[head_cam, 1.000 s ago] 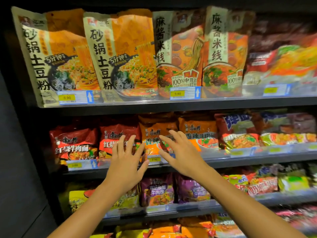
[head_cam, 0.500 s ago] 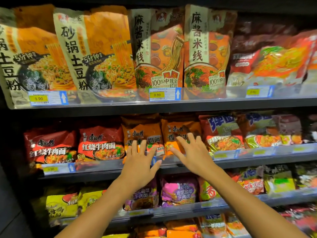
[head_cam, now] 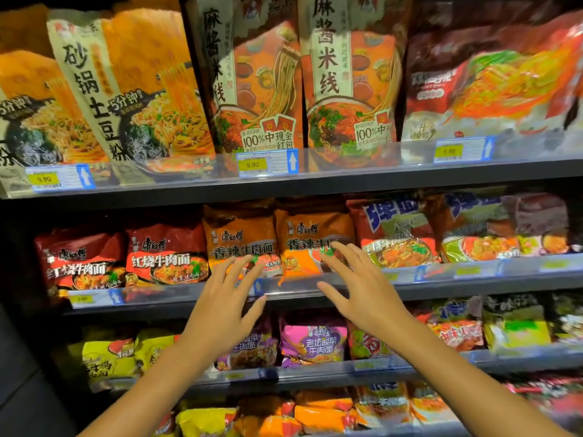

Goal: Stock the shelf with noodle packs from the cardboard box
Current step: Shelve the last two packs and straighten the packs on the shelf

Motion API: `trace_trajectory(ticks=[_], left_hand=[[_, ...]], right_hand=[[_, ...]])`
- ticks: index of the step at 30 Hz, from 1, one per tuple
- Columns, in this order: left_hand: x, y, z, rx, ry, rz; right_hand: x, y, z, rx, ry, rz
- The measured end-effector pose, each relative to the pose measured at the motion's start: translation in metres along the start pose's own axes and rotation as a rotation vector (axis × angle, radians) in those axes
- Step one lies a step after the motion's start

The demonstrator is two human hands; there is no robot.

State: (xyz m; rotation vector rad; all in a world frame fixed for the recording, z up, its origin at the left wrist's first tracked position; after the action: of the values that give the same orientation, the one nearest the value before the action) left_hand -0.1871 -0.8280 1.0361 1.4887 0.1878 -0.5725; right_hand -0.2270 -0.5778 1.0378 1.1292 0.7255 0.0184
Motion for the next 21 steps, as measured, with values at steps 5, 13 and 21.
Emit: trace_trajectory(ticks=[5, 13, 21], left_hand=[[0.019, -0.003, -0.011, -0.013, -0.001, -0.015], [0.033, 0.026, -0.014, 0.059, -0.004, -0.018], [0.067, 0.048, -0.028, 0.214, -0.06, 0.012]], right_hand=[[0.025, 0.004, -0.008, 0.02, 0.075, -0.065], [0.057, 0.034, -0.013, -0.017, -0.02, 0.004], [0.119, 0.082, 0.011, -0.071, -0.155, 0.076]])
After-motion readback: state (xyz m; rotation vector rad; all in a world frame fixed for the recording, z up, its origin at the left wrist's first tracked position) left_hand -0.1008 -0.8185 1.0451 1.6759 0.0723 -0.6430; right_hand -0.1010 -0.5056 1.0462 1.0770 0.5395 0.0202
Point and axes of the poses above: each hand's wrist, its own x-axis away from the middle knuckle, its own y-axis out of the back of the hand, z = x × y, the point moved 5 cm from there along -x, towards the middle knuckle, and after that the axes turned 2 degrees about -x, right-handed, at the moved point
